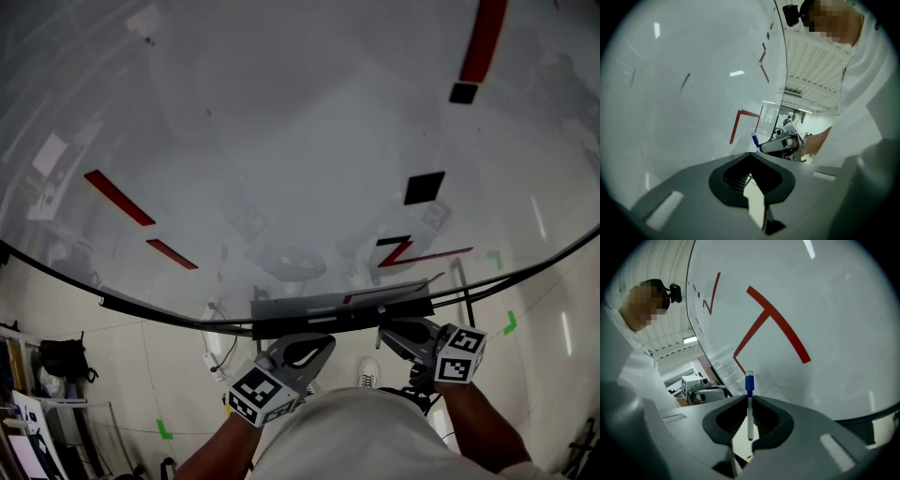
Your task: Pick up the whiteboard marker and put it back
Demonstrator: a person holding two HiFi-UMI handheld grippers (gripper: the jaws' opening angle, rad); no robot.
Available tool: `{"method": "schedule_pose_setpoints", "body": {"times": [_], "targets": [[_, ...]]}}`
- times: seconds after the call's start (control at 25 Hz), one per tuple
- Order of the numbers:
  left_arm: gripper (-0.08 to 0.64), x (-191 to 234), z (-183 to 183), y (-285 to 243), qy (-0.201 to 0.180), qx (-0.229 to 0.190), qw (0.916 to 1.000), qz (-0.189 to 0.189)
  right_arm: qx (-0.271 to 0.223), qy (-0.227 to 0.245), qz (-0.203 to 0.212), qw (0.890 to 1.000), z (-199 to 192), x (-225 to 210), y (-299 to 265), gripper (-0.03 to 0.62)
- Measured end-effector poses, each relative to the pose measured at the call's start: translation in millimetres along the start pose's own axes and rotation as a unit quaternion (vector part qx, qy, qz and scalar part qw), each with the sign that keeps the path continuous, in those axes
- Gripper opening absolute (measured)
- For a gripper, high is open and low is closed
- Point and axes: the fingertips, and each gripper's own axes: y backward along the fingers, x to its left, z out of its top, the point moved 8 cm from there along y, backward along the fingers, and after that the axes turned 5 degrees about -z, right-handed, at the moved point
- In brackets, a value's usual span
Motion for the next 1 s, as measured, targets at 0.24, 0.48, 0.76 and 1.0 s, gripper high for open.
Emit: {"method": "schedule_pose_setpoints", "body": {"times": [0.24,0.48,0.76,1.0], "targets": [[0.017,-0.4,0.4,1.3,0.001,-0.005,1.0000,0.004,-0.016,0.015,0.028,0.999,11.5,18.6,4.2,0.035],[0.017,-7.0,9.0,5.8,-0.012,-0.022,0.9996,-0.014,-0.036,0.039,0.039,0.998,24.3,33.6,10.0,0.035],[0.017,-10.8,10.7,4.1,-0.017,-0.034,0.9989,-0.026,-0.045,0.058,0.051,0.996,29.2,42.3,13.3,0.035],[0.017,-11.2,11.8,4.0,-0.019,-0.035,0.9989,-0.026,-0.044,0.062,0.045,0.996,27.3,40.6,14.2,0.035]]}}
